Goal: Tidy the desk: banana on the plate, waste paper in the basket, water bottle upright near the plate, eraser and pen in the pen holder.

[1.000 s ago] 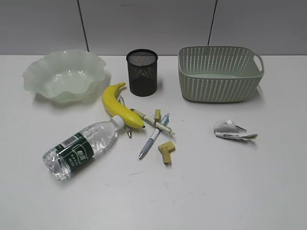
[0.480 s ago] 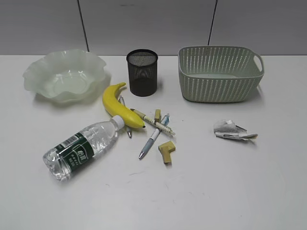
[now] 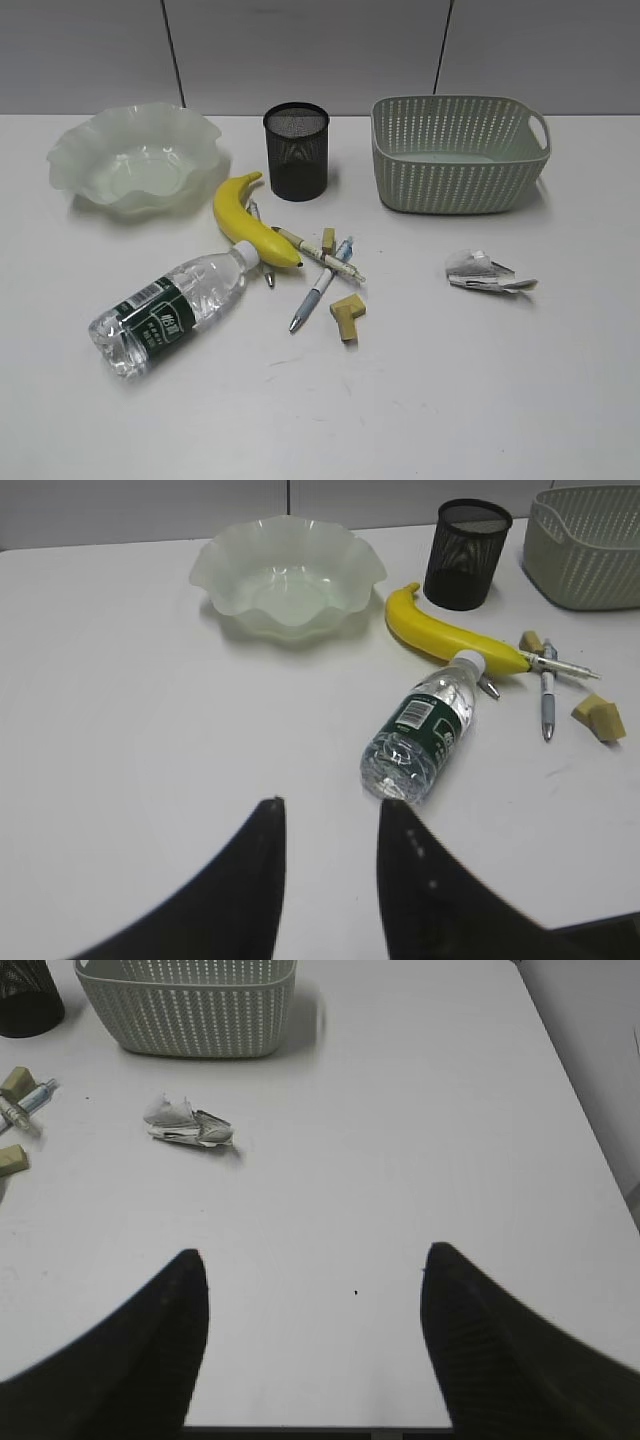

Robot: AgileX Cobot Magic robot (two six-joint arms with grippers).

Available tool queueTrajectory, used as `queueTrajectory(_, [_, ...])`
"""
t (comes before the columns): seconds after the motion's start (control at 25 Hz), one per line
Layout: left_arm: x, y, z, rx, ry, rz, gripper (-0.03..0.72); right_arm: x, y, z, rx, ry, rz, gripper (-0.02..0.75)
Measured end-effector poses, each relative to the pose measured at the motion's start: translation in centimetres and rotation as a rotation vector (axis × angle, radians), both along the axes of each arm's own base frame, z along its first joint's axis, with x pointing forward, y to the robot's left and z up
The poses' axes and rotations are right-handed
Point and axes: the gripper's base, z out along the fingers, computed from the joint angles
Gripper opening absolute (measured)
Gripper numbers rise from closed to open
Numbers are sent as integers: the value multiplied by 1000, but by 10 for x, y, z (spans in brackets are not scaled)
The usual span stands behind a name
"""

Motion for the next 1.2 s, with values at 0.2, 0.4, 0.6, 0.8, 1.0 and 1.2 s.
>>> queueTrajectory(0.2, [8, -3, 21, -44, -77, -12, 237, 0, 0, 0, 0, 0, 0, 524])
queueTrajectory(0.4, [59, -14, 63, -197, -232, -12, 237, 0, 0, 0, 0, 0, 0, 524])
queueTrajectory(0.6, [146, -28, 86, -328, -123, 24, 237, 0, 0, 0, 0, 0, 0, 524])
queueTrajectory(0.8, [246, -61, 79, -280, 184, -35, 239, 0, 0, 0, 0, 0, 0, 524])
queueTrajectory(1.0, [317, -105, 41, -226, 480, -112, 295, 0, 0, 0, 0, 0, 0, 524])
queueTrajectory(1.2, [367, -126, -14, -264, 752, -36, 461, 0, 0, 0, 0, 0, 0, 524])
